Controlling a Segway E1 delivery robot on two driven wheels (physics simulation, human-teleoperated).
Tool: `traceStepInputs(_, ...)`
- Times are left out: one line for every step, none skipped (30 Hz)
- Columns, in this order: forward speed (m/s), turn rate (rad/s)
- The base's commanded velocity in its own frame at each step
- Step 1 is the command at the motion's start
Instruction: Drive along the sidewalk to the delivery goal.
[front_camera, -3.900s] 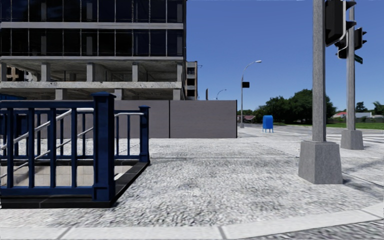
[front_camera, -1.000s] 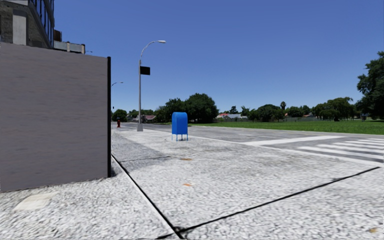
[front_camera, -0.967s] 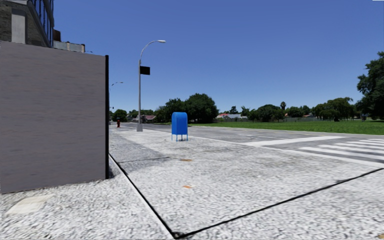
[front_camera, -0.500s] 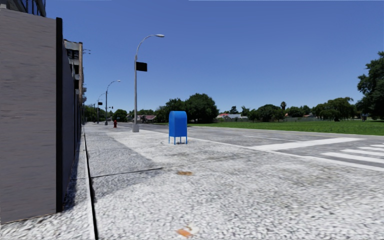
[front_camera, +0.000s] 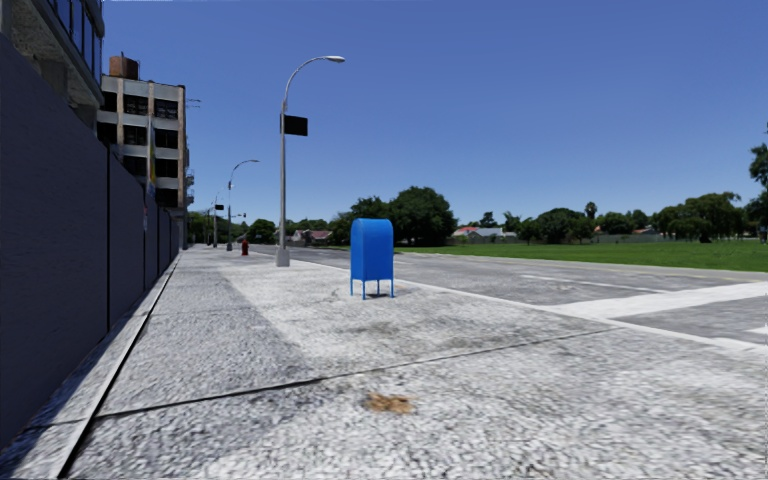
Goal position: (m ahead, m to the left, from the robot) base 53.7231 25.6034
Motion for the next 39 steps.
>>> traceStepInputs(2.00, 0.28)
traceStepInputs(2.00, 0.28)
traceStepInputs(2.00, 0.32)
traceStepInputs(2.00, 0.33)
traceStepInputs(2.00, 0.33)
traceStepInputs(2.00, 0.34)
traceStepInputs(2.00, 0.34)
traceStepInputs(2.00, 0.34)
traceStepInputs(2.00, 0.34)
traceStepInputs(2.00, 0.34)
traceStepInputs(2.00, 0.34)
traceStepInputs(2.00, 0.34)
traceStepInputs(2.00, 0.34)
traceStepInputs(2.00, 0.35)
traceStepInputs(2.00, 0.35)
traceStepInputs(2.00, 0.36)
traceStepInputs(2.00, 0.36)
traceStepInputs(2.00, 0.38)
traceStepInputs(2.00, 0.41)
traceStepInputs(2.00, 0.45)
traceStepInputs(2.00, 0.45)
traceStepInputs(2.00, 0.47)
traceStepInputs(2.00, 0.48)
traceStepInputs(2.00, 0.49)
traceStepInputs(2.00, 0.49)
traceStepInputs(2.00, 0.49)
traceStepInputs(2.00, 0.49)
traceStepInputs(2.00, 0.49)
traceStepInputs(2.00, 0.49)
traceStepInputs(2.00, 0.49)
traceStepInputs(2.00, 0.49)
traceStepInputs(2.00, 0.49)
traceStepInputs(2.00, 0.49)
traceStepInputs(2.00, 0.49)
traceStepInputs(2.00, 0.49)
traceStepInputs(2.00, 0.49)
traceStepInputs(2.00, 0.49)
traceStepInputs(2.00, 0.49)
traceStepInputs(2.00, 0.49)
